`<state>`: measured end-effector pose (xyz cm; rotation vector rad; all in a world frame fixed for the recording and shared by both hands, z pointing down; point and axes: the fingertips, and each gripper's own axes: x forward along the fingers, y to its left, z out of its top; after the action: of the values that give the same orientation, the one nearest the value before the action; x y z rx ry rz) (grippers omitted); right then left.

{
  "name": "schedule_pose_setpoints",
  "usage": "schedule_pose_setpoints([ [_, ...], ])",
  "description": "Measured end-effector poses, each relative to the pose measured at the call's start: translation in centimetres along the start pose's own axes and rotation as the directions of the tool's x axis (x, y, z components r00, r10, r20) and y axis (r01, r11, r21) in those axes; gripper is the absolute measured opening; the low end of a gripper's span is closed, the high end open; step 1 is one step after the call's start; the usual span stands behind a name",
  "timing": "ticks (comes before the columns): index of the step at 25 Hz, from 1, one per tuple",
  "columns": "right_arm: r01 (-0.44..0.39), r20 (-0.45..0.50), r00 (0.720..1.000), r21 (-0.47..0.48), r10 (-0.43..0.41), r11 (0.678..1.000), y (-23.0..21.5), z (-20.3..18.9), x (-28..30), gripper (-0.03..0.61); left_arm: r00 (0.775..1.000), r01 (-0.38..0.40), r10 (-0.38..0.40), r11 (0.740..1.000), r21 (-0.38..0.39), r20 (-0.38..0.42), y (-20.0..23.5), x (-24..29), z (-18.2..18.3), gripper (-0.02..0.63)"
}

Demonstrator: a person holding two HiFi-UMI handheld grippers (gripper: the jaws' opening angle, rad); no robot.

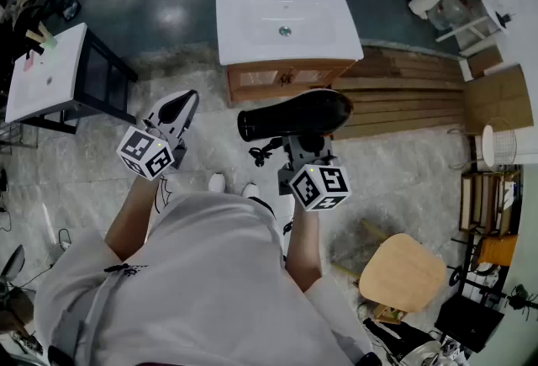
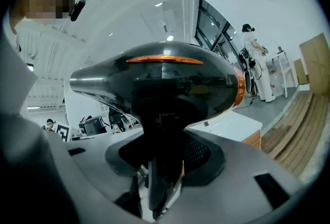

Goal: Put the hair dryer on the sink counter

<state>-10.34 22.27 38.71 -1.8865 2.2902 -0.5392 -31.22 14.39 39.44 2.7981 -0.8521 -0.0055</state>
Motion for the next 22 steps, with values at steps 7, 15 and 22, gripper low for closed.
schedule_pose_setpoints([
  [7,0.022,-0.005,1.000,-0.039,-0.022,0.999,0.8,-0.1,0.9,0.176,1.000,0.008,-0.008,1.000,0.015,-0.010,0.9,-0.2,-0.2,0.003],
  [15,0.046,0.007,0.999,-0.051,-0.046,0.998,1.9,-0.2,1.7,0.176,1.000,0.014,-0.014,1.000,0.022,-0.007,2.3,-1.0,0.4,0.003],
  [22,0.089,0.023,0.996,-0.065,-0.088,0.994,3.1,-0.5,1.6,0.176,0.999,0.037,-0.037,0.999,0.026,-0.006,3.3,-2.2,0.1,0.003],
])
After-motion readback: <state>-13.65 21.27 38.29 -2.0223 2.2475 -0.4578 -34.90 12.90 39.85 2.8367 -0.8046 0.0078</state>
